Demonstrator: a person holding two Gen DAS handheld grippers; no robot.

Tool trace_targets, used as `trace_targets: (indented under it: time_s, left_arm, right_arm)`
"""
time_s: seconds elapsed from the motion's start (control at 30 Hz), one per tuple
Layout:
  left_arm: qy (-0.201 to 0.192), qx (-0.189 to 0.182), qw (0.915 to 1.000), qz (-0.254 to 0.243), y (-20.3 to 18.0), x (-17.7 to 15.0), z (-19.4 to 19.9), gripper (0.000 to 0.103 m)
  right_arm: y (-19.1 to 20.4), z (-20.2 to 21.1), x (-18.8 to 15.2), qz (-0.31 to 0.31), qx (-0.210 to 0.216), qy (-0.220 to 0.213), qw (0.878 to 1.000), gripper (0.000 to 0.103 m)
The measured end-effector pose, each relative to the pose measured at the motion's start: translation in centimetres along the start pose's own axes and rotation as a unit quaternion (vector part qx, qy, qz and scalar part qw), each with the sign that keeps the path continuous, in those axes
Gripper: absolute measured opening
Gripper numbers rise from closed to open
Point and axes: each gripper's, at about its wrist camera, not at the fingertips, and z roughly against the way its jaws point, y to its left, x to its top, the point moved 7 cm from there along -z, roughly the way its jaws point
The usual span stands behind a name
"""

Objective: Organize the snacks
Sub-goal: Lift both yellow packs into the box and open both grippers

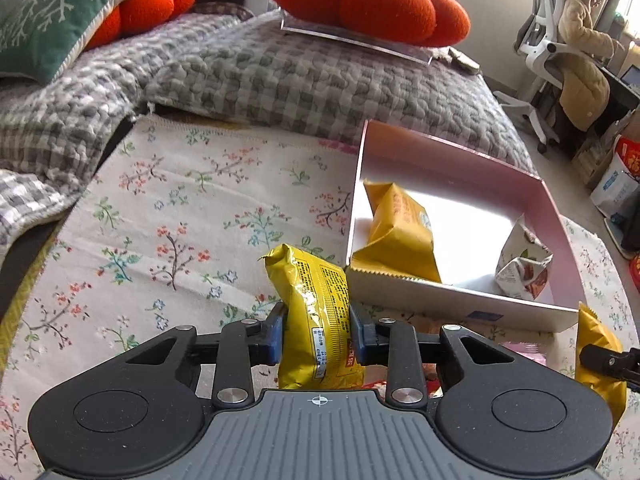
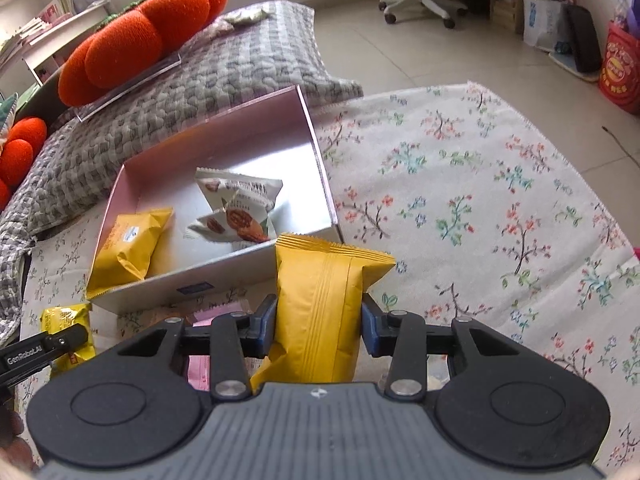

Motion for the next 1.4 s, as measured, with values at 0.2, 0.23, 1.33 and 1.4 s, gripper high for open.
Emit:
trace_targets:
  time_s: [0.2,0.23,1.33,1.4]
  left_arm:
    - [-0.023,-0.015,0.9996,-0.009,-0.7,0.8,1.2,0.029]
    - [-0.025,-0.019,0.9995,-0.008,-0.8,0.8,1.2,0.029]
    - [-0.068,-0.108,0.9889,-0.077,-10.4,6.0,-3.7,0.030]
    - [-0.064,-0.112,0.9887,-0.077,-10.4,6.0,-3.9,0.032]
  right_arm:
    - [0.1,1.0,0.8,0.005,0.006,-0.030,1.000,0.038]
    - [0.1,1.1,0.9,0.005,0.009,-0.033,0.999,0.038]
    - [1.8,-2.4,7.2,0.028,0.119,-0.090,0.988,0.039]
    - [1.9,-2.3,7.4,0.031,0.117,-0.100,0.988,0.048]
